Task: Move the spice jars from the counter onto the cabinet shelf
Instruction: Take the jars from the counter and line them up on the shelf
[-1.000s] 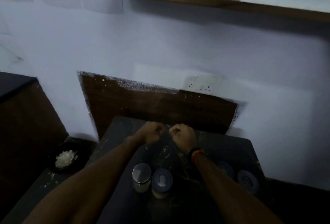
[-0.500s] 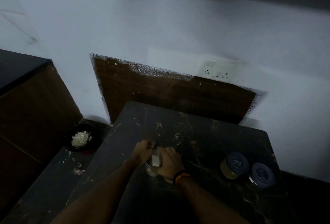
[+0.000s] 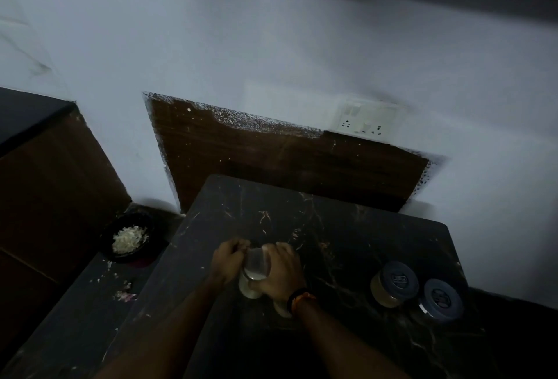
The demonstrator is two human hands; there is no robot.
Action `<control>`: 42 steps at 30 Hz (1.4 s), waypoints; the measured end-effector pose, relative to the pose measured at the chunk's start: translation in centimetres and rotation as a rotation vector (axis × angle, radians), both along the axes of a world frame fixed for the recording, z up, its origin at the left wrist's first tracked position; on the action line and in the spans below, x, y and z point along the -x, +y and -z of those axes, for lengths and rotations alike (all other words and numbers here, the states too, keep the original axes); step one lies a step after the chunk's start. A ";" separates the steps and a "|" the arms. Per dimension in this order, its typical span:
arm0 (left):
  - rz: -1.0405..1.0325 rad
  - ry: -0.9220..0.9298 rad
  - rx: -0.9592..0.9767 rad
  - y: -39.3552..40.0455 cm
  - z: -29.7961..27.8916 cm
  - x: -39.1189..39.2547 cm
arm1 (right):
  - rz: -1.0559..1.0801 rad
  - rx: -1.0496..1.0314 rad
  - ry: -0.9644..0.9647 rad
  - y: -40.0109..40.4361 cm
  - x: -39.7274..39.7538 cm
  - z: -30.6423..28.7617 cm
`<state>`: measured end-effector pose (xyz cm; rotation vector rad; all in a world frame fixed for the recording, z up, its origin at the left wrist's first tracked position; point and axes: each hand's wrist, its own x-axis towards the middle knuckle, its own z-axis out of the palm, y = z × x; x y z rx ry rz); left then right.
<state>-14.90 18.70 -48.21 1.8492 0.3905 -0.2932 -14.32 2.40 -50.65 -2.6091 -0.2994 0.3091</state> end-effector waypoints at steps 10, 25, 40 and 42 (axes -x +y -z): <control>-0.194 0.093 0.644 -1.9 -3.7 -1.3 | 0.204 -0.514 0.054 -2.7 -4.8 -9.5; -0.003 -0.085 1.196 -11.4 -7.3 -2.2 | 0.299 -1.154 0.038 -9.7 -4.2 -16.5; 0.203 -0.287 0.939 -16.1 -11.8 -0.7 | 0.535 -1.452 0.000 -14.7 -3.2 -17.9; 0.272 -0.303 0.888 -16.4 -12.0 -0.8 | 0.537 -1.475 0.016 -15.2 -2.9 -18.0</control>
